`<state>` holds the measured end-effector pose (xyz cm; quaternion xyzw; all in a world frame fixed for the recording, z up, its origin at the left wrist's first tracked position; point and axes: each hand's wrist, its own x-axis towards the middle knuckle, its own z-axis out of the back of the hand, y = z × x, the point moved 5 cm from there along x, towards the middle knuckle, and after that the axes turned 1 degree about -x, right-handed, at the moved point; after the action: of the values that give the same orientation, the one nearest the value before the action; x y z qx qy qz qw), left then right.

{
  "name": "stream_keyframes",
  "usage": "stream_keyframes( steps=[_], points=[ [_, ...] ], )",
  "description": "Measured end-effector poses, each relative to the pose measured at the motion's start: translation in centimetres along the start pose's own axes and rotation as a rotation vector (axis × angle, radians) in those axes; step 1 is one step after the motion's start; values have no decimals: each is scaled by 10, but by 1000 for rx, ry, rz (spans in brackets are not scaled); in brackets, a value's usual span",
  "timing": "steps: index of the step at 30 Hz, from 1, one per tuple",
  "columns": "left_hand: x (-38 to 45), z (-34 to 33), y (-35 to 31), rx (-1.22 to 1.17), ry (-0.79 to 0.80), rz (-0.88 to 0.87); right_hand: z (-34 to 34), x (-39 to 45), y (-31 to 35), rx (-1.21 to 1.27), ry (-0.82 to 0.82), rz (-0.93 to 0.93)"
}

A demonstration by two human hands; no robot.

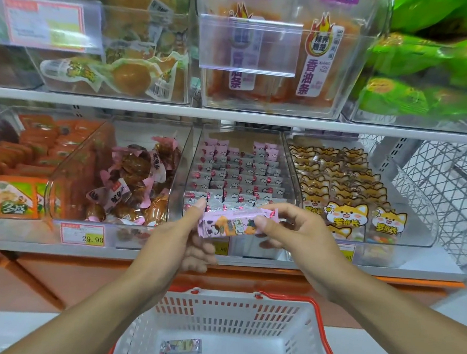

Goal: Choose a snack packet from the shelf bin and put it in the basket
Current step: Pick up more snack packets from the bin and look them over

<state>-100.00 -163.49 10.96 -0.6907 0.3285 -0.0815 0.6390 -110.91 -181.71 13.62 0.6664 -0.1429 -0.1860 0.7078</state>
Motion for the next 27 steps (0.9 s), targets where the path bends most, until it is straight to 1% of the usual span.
stream_keyframes(
  steps=[4, 9, 15, 19, 23, 25, 27],
  points=[
    [3, 1, -4, -14, 53, -146, 0, 5, -7, 190, -9, -95],
    [7, 4, 0, 13, 8, -188, -2, 6, -5, 425, -29, -104],
    [12, -1, -8, 39, -61, -296, 2, 10, 7, 405, -197, -25],
    [15, -6, -15, 59, -132, -355, -1, 18, 14, 394, -279, 1],
    [20, -3, -19, 315, -237, -445, -1, 32, 20, 384, -376, 51],
    [21, -8, -19, 469, -216, -487, 4, 47, 24, 264, -469, 78],
    [20, -15, -19, 691, -173, -580, 9, 72, 30, 121, -551, 122]
  ],
)
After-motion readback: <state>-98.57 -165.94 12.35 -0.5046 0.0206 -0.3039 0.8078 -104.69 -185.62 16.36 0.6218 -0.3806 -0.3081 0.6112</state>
